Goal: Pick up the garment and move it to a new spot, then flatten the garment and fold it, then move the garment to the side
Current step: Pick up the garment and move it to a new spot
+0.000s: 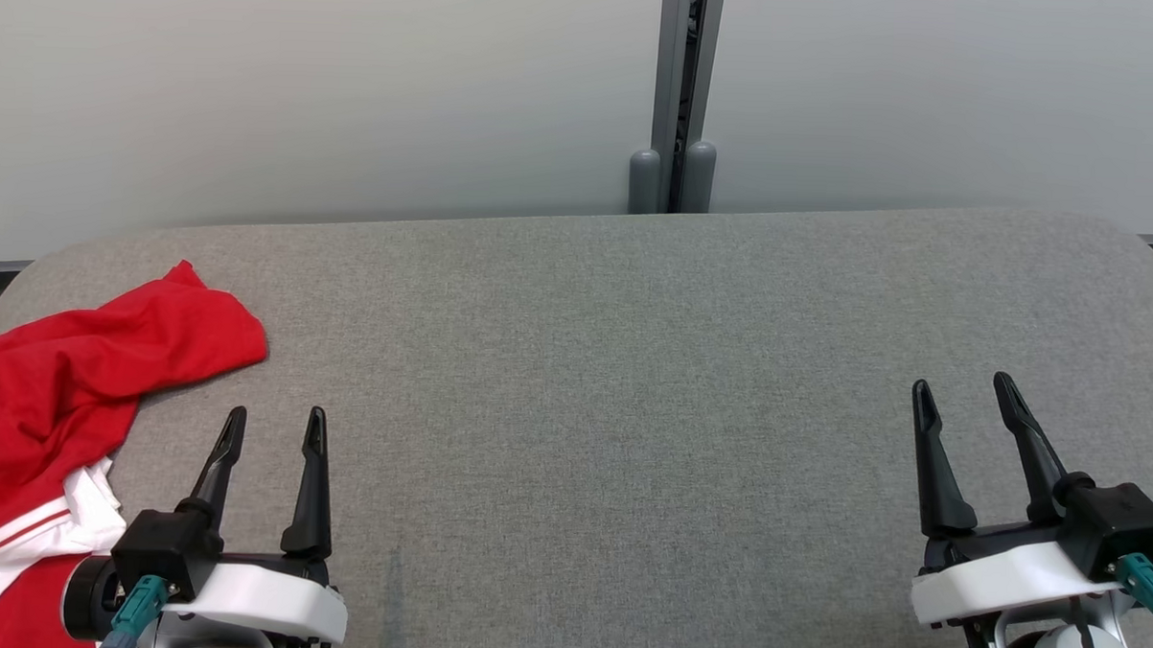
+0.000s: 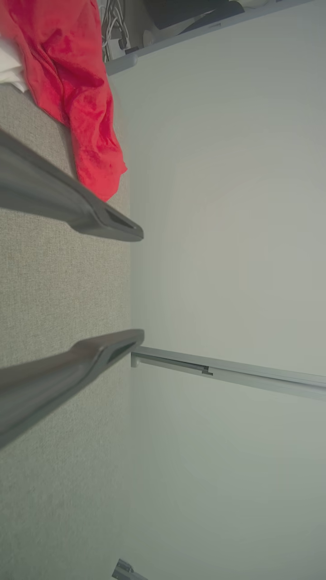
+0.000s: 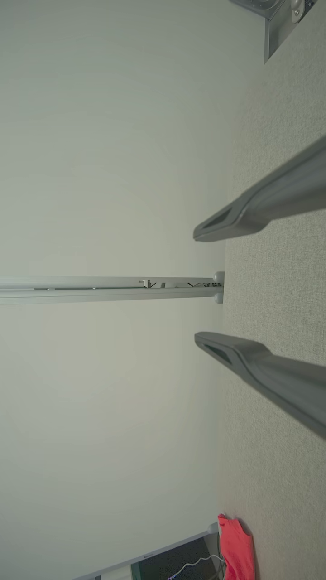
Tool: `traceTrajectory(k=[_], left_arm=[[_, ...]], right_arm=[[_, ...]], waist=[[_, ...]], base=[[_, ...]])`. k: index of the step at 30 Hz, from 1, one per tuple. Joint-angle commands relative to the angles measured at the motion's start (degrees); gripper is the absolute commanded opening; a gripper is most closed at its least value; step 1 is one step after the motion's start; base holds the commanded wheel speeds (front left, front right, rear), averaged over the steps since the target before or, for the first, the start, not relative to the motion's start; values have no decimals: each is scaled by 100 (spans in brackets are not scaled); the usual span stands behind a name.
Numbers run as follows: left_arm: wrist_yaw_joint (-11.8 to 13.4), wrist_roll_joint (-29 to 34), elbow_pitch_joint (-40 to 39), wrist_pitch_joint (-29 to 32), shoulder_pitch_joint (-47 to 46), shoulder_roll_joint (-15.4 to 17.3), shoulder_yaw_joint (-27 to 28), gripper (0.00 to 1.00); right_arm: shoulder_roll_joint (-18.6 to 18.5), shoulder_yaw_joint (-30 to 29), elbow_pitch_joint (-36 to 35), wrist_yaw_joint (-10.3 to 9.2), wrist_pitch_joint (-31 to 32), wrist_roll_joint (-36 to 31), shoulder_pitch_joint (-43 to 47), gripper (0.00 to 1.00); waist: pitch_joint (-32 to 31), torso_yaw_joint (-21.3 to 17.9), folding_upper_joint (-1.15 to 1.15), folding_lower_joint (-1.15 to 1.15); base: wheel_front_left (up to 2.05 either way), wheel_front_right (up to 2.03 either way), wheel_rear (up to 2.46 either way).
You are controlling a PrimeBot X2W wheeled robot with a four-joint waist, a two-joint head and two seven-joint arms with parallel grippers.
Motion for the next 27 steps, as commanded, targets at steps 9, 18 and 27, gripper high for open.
traceTrajectory(k=[9, 18, 27], left_arm=[[17, 17, 36, -4, -50, 25, 17, 100], [-20, 56, 70, -4, -90, 25, 42, 100], [-56, 87, 134, -4, -119, 25, 88, 100]], right_arm=[[-53, 12, 9, 13, -39, -10, 20, 100], [-53, 20, 41, 13, -39, 24, 14, 100], [-52, -9, 34, 13, -39, 58, 53, 100]], waist=[[-12, 23, 0, 0], [-30, 32, 0, 0], [-27, 140, 0, 0]], base=[[0, 0, 0], [0, 0, 0], [0, 0, 0]])
